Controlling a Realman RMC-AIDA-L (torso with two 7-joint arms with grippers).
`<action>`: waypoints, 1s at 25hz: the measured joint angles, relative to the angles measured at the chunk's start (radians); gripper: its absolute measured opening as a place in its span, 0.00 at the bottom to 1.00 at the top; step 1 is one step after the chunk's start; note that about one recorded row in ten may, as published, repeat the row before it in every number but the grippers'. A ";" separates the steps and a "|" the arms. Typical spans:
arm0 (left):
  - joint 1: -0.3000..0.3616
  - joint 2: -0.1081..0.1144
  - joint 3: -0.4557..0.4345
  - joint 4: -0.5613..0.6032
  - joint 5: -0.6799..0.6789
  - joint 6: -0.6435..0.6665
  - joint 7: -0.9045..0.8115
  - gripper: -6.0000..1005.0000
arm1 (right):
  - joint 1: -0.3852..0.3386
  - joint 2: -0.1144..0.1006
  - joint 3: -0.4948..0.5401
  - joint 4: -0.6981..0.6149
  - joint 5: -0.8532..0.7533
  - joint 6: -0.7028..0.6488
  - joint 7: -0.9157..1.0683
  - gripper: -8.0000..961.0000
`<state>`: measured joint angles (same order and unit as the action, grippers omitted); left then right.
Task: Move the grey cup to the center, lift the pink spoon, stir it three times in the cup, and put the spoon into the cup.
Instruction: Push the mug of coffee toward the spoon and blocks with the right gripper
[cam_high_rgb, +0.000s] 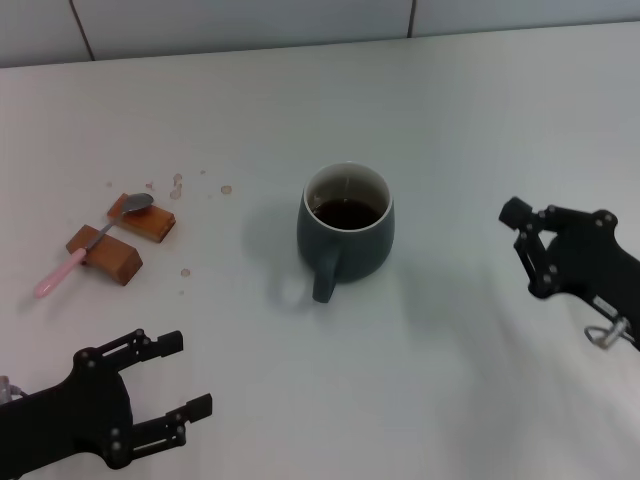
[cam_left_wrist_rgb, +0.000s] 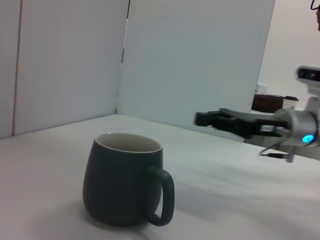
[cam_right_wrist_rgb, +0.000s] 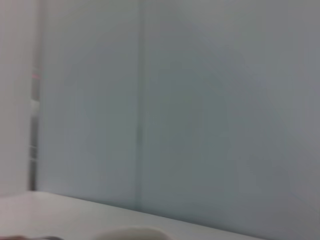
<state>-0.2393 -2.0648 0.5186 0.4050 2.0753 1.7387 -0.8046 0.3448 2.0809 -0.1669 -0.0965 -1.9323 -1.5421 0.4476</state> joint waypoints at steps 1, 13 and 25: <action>-0.001 0.000 0.000 0.000 0.000 0.000 0.000 0.78 | 0.009 0.000 0.007 0.016 0.021 0.036 -0.024 0.03; -0.013 0.000 -0.004 0.000 -0.001 0.001 -0.001 0.78 | 0.182 0.004 -0.005 0.113 0.024 0.390 -0.119 0.04; -0.024 0.000 -0.005 0.001 -0.001 0.001 -0.007 0.78 | 0.261 0.004 -0.003 0.178 0.024 0.470 -0.194 0.05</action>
<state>-0.2634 -2.0647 0.5138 0.4055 2.0738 1.7396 -0.8120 0.6054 2.0852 -0.1703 0.0813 -1.9085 -1.0718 0.2536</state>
